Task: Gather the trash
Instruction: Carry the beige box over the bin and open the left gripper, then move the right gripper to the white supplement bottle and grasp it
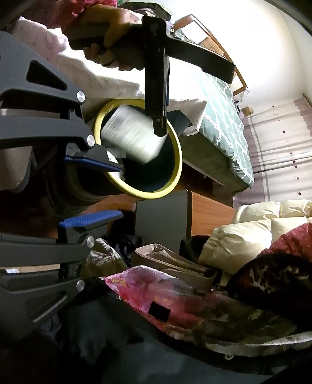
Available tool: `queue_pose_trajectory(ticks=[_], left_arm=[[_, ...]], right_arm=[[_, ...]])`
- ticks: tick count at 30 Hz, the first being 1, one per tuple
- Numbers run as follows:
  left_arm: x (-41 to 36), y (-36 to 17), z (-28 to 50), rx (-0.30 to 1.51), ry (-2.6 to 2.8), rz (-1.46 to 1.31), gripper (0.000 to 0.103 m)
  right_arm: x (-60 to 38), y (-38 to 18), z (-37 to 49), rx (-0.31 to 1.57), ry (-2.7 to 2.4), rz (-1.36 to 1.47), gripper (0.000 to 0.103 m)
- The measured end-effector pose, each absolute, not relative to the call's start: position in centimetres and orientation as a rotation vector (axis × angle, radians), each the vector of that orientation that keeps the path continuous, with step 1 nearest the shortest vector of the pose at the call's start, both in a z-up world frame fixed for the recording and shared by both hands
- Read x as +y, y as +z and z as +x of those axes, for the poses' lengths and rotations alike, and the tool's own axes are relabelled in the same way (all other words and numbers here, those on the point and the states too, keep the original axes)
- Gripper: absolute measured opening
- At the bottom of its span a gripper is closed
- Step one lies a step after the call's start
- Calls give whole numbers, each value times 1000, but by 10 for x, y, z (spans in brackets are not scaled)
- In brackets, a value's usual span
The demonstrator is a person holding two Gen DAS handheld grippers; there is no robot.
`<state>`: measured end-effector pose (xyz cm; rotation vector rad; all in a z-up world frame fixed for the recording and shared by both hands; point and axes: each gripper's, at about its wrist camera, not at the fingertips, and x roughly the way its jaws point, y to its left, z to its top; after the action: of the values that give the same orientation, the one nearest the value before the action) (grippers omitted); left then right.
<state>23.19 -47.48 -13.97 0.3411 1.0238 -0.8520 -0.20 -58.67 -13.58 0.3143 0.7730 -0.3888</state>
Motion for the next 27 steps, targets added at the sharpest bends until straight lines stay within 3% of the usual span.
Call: queue_pose_trajectory(ticks=[10,18,27], left_arm=[[-404,-85,207,924,-826,256,90],[-261,-39,170,813,-642,168,93],[-104,-21,146,741,-324,32,94]], right_arm=[[-571,-138,7,787,-351,301,39],[-531,-142,40,819,-210,274,39],[-448,-130,87,835,14,201,39]])
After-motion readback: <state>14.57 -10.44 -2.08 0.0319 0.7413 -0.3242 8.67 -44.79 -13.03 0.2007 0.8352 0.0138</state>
